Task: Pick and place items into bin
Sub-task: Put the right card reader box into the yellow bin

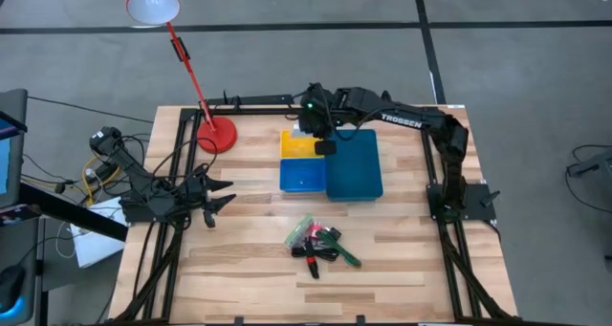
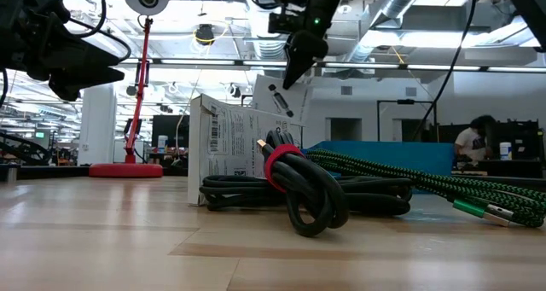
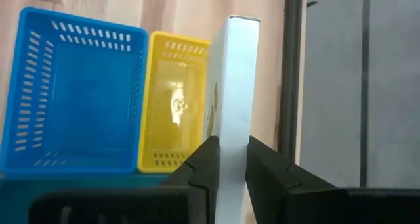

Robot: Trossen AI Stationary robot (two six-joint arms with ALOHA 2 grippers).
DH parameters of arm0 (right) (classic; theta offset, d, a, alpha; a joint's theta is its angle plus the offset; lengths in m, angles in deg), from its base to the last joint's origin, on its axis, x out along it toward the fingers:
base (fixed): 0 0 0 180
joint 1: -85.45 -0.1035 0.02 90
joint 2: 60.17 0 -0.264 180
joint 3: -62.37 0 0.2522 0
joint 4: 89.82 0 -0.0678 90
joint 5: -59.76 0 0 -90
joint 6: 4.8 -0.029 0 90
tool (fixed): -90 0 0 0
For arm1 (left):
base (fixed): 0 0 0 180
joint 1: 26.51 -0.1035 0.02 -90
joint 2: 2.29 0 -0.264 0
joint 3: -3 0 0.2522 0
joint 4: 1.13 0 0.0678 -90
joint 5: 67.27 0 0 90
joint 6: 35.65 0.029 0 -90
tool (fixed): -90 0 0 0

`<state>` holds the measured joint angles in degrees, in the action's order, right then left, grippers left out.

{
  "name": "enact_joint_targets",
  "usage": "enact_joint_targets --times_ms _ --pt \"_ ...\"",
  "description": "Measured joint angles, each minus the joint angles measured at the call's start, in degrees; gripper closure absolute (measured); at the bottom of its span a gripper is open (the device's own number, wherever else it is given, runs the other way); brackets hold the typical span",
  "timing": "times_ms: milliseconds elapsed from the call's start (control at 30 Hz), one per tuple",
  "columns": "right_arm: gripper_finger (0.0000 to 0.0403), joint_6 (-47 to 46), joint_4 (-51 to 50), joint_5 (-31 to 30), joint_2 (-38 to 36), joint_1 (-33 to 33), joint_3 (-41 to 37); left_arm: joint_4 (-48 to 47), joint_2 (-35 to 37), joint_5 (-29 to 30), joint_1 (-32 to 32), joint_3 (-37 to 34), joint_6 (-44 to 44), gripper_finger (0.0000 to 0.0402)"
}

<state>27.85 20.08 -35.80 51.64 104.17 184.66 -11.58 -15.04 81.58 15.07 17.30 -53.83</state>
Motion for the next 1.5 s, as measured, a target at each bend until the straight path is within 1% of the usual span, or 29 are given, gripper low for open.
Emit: enact_joint_targets --times_ms 233,433,1033,1367,1500 --pt "0.0346 0.38 1.46 2.33 0.00 1.66 0.00 -0.01 0.02 0.00 0.00 -0.01 0.00 0.0212" --pt "0.0346 -0.05 3.24 7.04 0.00 2.33 0.00 -0.01 0.00 0.00 0.00 0.00 0.01 0.0212" --pt "0.0346 -3.29 2.02 7.26 0.02 2.40 0.00 -0.01 0.01 0.00 0.00 -0.01 0.00 0.0212" --pt "0.0346 -6.26 3.69 7.26 0.04 2.38 -0.04 -0.01 0.00 0.00 0.00 0.00 0.01 0.0212" --pt "0.0346 -6.82 5.43 7.25 0.07 2.40 -1.56 -0.01 0.00 0.00 0.00 -0.01 -0.01 0.0212"
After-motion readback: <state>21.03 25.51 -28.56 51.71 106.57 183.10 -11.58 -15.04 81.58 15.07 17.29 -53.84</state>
